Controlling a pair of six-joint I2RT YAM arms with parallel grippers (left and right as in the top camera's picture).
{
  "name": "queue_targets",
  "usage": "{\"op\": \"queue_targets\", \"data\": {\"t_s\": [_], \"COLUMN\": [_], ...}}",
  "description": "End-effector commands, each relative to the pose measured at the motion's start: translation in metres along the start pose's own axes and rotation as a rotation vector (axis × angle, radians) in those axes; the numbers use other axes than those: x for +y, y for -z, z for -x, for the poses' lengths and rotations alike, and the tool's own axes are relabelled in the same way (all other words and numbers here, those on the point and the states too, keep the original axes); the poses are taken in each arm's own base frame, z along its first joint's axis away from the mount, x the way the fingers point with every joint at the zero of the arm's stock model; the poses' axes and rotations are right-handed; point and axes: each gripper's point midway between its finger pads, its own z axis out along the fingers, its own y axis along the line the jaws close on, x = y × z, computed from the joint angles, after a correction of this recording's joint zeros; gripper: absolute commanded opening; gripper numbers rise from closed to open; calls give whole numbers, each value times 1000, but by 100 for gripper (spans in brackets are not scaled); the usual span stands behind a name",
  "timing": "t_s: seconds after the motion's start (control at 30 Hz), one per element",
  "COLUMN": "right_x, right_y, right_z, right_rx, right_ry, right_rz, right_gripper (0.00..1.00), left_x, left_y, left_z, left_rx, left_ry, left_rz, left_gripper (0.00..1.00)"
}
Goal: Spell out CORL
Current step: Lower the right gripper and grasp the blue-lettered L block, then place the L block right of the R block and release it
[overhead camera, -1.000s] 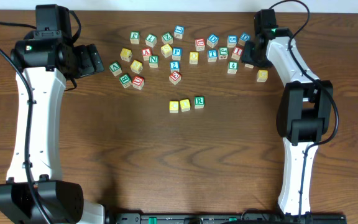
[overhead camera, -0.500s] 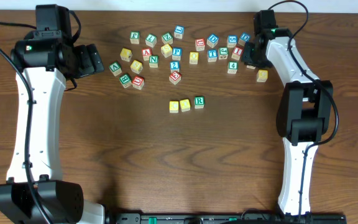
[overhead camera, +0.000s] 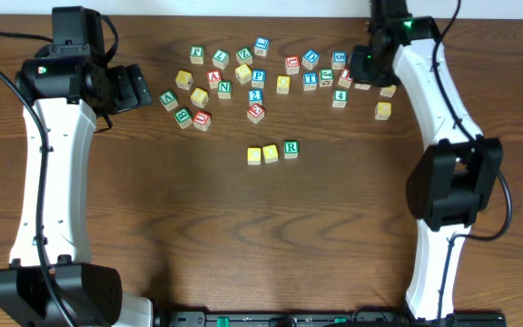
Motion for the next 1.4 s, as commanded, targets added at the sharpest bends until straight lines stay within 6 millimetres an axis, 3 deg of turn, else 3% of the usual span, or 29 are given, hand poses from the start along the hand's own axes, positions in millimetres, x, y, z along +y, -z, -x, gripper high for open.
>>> {"op": "queue_targets", "data": {"t_s": [0.0, 0.27, 0.37, 0.67, 1.23, 1.3, 1.37], "right_x": [37, 70, 68, 65, 67, 67, 67], "right_y": [6, -32, -46, -67, -76, -76, -76], "right_z": [-29, -99, -112, -129, -159, -159, -158], "right_rx": [77, 278, 294, 313, 373, 371, 371], "right_ry": [82, 200, 210, 212, 177, 177, 177], "right_rz": [43, -10, -83, -140, -169, -168, -168], "right_gripper": [22, 19, 19, 19, 21, 25, 39], "left_x": [3, 2, 2, 2, 1, 1, 1], "left_y": [-4, -4, -4, -4, -4, -4, -4], "left_z": [-2, 0, 1, 3, 5, 5, 5], "left_rx": [11, 4, 1, -8, -14, -14, -14], "left_ry": [-16, -15, -15, -14, -12, -13, -12], "left_rz": [16, 14, 14, 11, 9, 9, 9], "left_gripper": [99, 99, 99, 99, 99, 99, 99]}}
